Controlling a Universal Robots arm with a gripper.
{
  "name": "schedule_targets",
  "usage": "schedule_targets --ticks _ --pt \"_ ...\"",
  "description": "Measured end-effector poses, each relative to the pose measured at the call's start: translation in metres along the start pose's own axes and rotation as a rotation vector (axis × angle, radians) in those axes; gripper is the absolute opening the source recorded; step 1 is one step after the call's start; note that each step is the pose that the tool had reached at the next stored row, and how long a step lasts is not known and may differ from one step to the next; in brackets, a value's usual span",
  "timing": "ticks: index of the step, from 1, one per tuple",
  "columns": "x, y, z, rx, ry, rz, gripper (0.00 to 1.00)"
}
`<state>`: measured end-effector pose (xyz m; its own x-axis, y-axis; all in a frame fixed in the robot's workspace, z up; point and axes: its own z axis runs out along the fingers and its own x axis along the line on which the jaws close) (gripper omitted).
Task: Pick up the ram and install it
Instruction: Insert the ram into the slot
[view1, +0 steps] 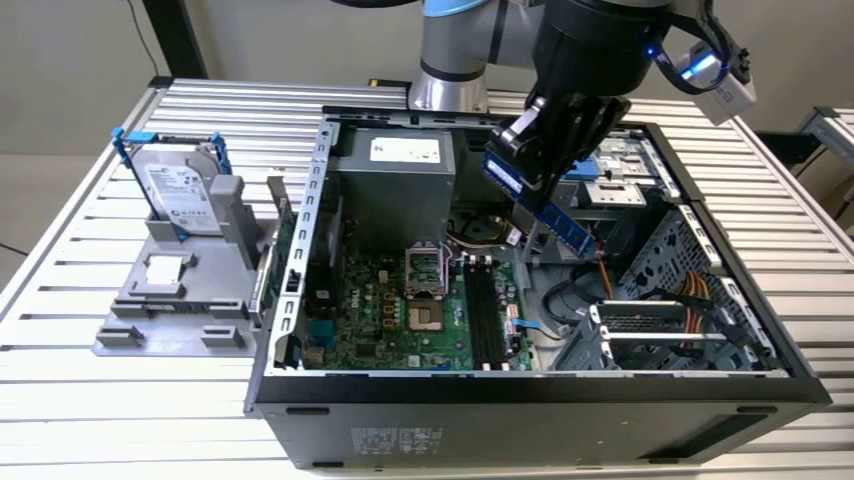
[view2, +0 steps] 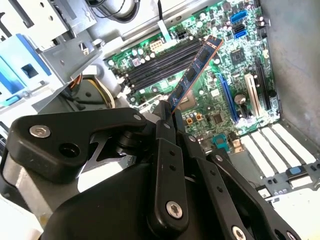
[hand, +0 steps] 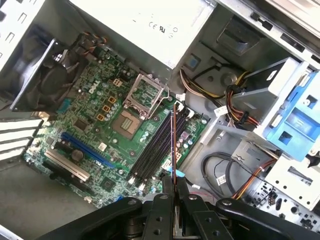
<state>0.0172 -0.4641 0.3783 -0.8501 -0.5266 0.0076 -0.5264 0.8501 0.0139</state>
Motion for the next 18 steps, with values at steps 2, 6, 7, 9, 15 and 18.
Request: schedule_targets --ticks 2,6,7,9,15,18 --pt "0.0000 0.0000 0.0000 0.0000 -0.0001 0.008 0.00" --pt "0.0001 0.0001 0.0000 -0.0001 -0.0002 0.014 0.00" --pt "0.0001 0.0001 0.0000 0.0000 -0.0002 0.014 0.00" --pt "0.0000 0.0000 0.0000 0.0000 -0.0002 0.014 0.00" --pt "0.0000 0.0000 -0.0001 -0.0001 -0.0003 0.032 0.00" --pt "0.0000 0.0000 0.0000 -0.0003 -0.0006 0.048 0.00"
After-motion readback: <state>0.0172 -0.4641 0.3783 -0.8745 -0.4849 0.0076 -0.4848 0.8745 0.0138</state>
